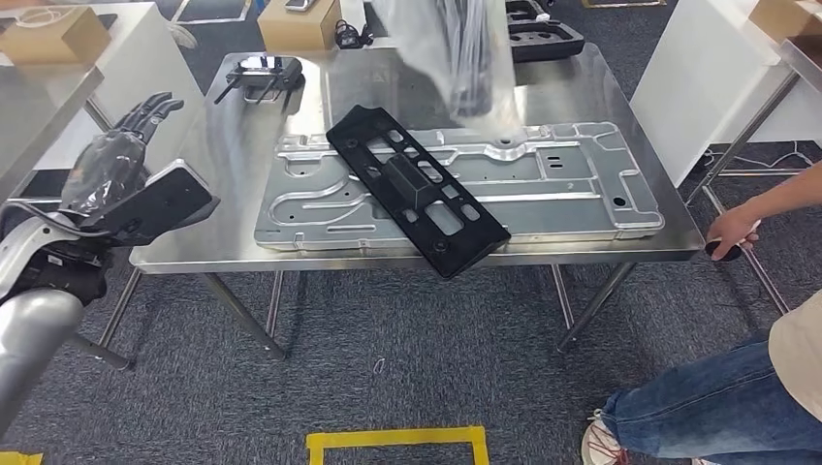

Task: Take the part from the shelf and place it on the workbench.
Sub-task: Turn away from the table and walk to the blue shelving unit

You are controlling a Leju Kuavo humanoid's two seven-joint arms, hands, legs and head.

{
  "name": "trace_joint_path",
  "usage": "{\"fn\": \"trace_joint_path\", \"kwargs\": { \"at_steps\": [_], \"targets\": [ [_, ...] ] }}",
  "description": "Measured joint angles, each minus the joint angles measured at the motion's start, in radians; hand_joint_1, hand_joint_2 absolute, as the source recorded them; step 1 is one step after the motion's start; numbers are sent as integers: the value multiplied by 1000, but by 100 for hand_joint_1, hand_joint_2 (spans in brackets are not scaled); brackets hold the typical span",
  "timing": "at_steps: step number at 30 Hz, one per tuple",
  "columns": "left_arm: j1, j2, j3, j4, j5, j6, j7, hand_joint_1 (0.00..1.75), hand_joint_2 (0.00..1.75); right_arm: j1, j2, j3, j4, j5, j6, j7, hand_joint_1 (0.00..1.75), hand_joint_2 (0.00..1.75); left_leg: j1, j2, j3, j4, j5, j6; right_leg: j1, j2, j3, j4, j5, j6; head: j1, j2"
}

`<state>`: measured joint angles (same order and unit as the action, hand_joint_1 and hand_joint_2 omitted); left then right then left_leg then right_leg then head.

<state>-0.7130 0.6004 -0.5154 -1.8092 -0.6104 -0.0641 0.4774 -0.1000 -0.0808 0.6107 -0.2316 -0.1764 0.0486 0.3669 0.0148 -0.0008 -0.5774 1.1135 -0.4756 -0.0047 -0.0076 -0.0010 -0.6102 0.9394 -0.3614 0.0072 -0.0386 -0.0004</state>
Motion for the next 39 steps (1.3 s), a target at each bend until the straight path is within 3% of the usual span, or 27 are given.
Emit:
{"fn": "trace_joint_path", "kwargs": {
  "at_steps": [2,3,5,6,7,8,10,11,12,13,14,15,17,19,22,25,27,29,30,31,32,33,35,36,38,39],
  "targets": [
    [1,4,7,-10,0,0,2,0,175,0,-7,0,0,3,-12,2,0,0,-4,-2,89,-141,11,10,1,1,-12,-1,17,11,1,0],
    [2,6,10,-13,0,0,2,0,175,0,-12,0,1,4,-18,2,0,0,-8,-4,108,-175,9,16,2,1,-15,-3,26,18,0,0],
    [5,10,16,-17,0,-1,2,0,175,0,-21,0,3,7,-25,3,0,0,-11,-5,98,-181,19,31,2,2,-22,-8,44,29,1,0],
    [5,12,17,-19,0,-1,2,0,175,0,-25,0,4,6,-28,4,0,0,-10,-5,90,-182,27,39,0,3,-30,-1,37,35,1,0],
    [7,12,19,-21,0,-2,3,0,175,0,-29,0,5,3,-33,4,0,0,-9,-4,81,-182,37,48,-1,3,-42,21,14,40,2,0],
    [8,12,21,-23,0,-2,3,0,175,0,-32,0,5,-1,-42,4,0,0,-8,-3,71,-183,48,56,-2,3,-60,66,-28,44,2,0],
    [13,14,25,-29,0,-4,4,0,175,0,-39,0,6,-15,-66,0,0,0,-11,-2,50,-182,67,65,-4,3,-105,214,-132,50,3,0],
    [18,15,27,-31,0,-5,6,0,175,0,-44,-1,7,-22,-80,-4,0,0,-13,-2,39,-181,76,67,-4,3,-119,283,-164,53,3,0],
    [23,17,29,-34,0,-7,9,0,175,0,-50,-2,7,-29,-94,-9,0,0,-16,-2,29,-181,84,69,-4,3,-119,323,-173,53,3,0],
    [29,20,32,-37,2,-10,11,0,175,0,-57,-4,8,-33,-106,-13,0,0,-19,-2,19,-181,92,69,-3,3,-100,322,-163,52,3,0],
    [34,22,35,-39,4,-15,13,0,175,-1,-65,-5,8,-33,-114,-12,0,0,-21,-2,9,-180,101,69,-3,3,-60,279,-140,48,3,0],
    [38,23,39,-40,8,-20,13,0,175,-2,-75,-5,8,-30,-118,-5,0,0,-22,-3,1,-180,108,68,-2,4,-4,207,-119,43,3,0],
    [50,25,48,-41,8,-23,0,0,175,-5,-96,-5,8,-22,-119,16,0,0,-26,-4,-12,-179,122,62,3,5,99,55,-102,32,2,0],
    [63,27,51,-41,0,-15,-16,0,175,-8,-114,-5,8,-17,-120,28,0,0,-27,-3,-21,-180,138,52,9,6,130,-8,-102,23,1,0],
    [74,28,53,-40,-5,-9,-24,0,175,-8,-129,-5,8,-13,-126,31,0,0,-26,-2,-31,-181,155,40,9,6,114,-13,-87,10,1,0],
    [75,28,53,-40,-5,-9,-24,0,175,-8,-129,-5,8,-13,-126,31,0,0,-28,-3,-32,-181,157,38,8,6,112,-15,-84,8,1,0],
    [79,29,54,-40,-4,-8,-25,0,175,-9,-136,-5,9,-10,-129,30,0,0,-25,-3,-50,-153,120,33,4,3,102,-19,-71,1,0,0],
    [90,31,58,-39,-4,-6,-26,0,175,-9,-150,-7,9,-15,-149,20,0,0,-14,-3,-91,-11,20,19,1,-2,72,-21,-44,-6,-2,0],
    [96,31,61,-39,-4,-6,-27,0,175,-8,-156,-9,9,-22,-163,13,0,0,-9,-3,-93,51,-8,12,1,-3,52,-19,-30,-6,-3,0],
    [101,31,63,-39,-3,-5,-28,0,175,-8,-162,-11,9,-29,-175,7,0,0,-4,-3,-76,78,-16,6,0,-3,32,-16,-16,-3,-3,0],
    [105,31,66,-38,-3,-5,-28,0,175,-8,-166,-14,9,-35,-183,3,0,0,-1,-2,-31,40,4,3,-1,-3,15,-11,-4,1,-4,0],
    [105,31,68,-39,-3,-4,-28,0,175,-8,-168,-16,9,-38,-184,2,0,0,-1,-2,25,-42,15,3,-1,-2,4,-8,2,6,-4,0],
    [105,31,73,-39,-3,-2,-29,0,175,-7,-173,-19,9,-42,-185,2,0,0,-6,-4,96,-159,14,14,0,-2,-9,-4,17,18,-3,0],
    [105,31,74,-39,-3,-1,-30,0,175,-6,-175,-21,9,-43,-186,1,0,0,-10,-5,104,-179,9,21,1,-1,-13,-5,26,23,-3,0],
    [107,31,75,-38,-3,0,-31,0,175,-5,-178,-23,9,-44,-186,1,0,0,-11,-4,89,-180,22,37,-1,1,-21,-5,37,35,-3,0],
    [107,31,75,-38,-2,0,-31,0,175,-5,-179,-24,10,-43,-185,1,0,0,-10,-3,80,-179,32,45,-1,2,-31,7,24,40,-2,0]
  ]
}}
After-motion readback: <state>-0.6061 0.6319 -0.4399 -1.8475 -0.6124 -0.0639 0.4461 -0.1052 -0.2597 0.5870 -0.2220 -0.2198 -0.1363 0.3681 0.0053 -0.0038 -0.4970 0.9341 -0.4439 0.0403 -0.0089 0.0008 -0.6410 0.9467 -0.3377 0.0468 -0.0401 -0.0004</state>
